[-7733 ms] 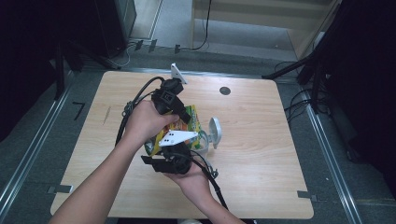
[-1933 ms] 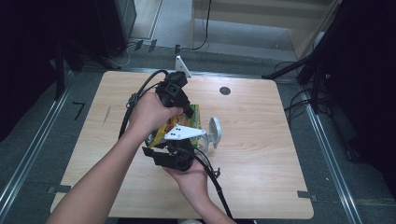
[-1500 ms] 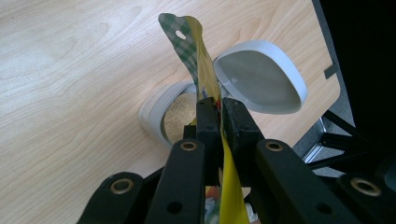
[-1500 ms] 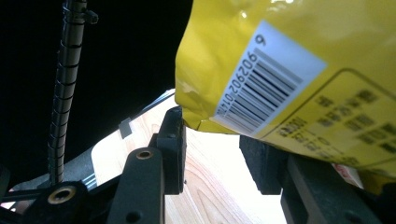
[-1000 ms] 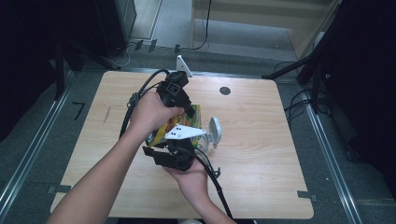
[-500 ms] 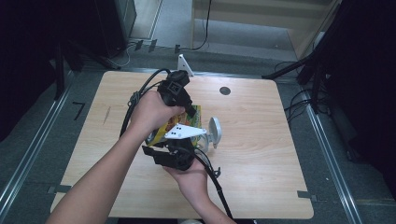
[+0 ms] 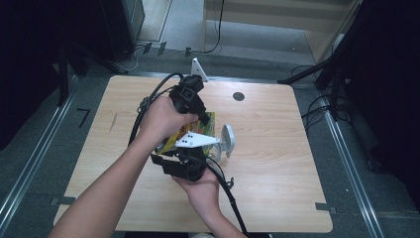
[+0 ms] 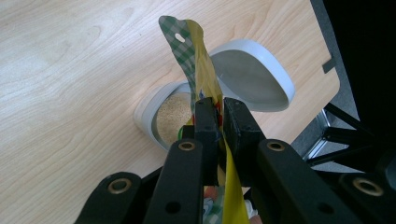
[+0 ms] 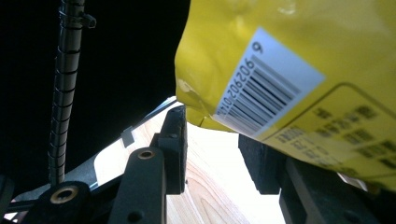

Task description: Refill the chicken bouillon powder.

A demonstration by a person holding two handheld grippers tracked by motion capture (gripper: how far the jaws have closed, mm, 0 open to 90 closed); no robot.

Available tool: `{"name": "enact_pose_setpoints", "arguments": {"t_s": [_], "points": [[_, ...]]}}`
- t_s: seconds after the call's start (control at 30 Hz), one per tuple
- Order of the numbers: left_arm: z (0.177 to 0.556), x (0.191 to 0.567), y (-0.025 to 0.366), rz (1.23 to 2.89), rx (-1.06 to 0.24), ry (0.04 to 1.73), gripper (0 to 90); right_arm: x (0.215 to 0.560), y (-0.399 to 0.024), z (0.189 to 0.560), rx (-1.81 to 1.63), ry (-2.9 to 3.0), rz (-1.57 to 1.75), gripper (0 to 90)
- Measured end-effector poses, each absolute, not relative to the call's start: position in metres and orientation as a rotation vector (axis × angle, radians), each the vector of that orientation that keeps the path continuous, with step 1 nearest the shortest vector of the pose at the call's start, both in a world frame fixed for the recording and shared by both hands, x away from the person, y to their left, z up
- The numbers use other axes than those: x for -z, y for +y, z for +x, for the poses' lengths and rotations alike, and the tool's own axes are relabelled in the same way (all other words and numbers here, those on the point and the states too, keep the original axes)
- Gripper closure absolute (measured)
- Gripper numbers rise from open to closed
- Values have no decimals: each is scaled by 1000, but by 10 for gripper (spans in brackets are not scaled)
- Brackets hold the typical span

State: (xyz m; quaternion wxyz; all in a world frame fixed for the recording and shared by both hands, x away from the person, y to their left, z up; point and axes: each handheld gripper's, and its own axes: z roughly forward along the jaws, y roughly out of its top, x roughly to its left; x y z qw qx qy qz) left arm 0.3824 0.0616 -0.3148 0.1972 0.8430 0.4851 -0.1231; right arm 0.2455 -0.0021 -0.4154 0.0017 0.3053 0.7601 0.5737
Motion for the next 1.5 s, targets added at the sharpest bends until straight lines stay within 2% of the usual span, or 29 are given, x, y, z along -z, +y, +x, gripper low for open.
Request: {"name": "enact_pose_setpoints", "arguments": {"t_s": [1.5], "points": [[387,319,66,2317,365,1357,840,418,-4,248,-1759,2400,918,644]]}}
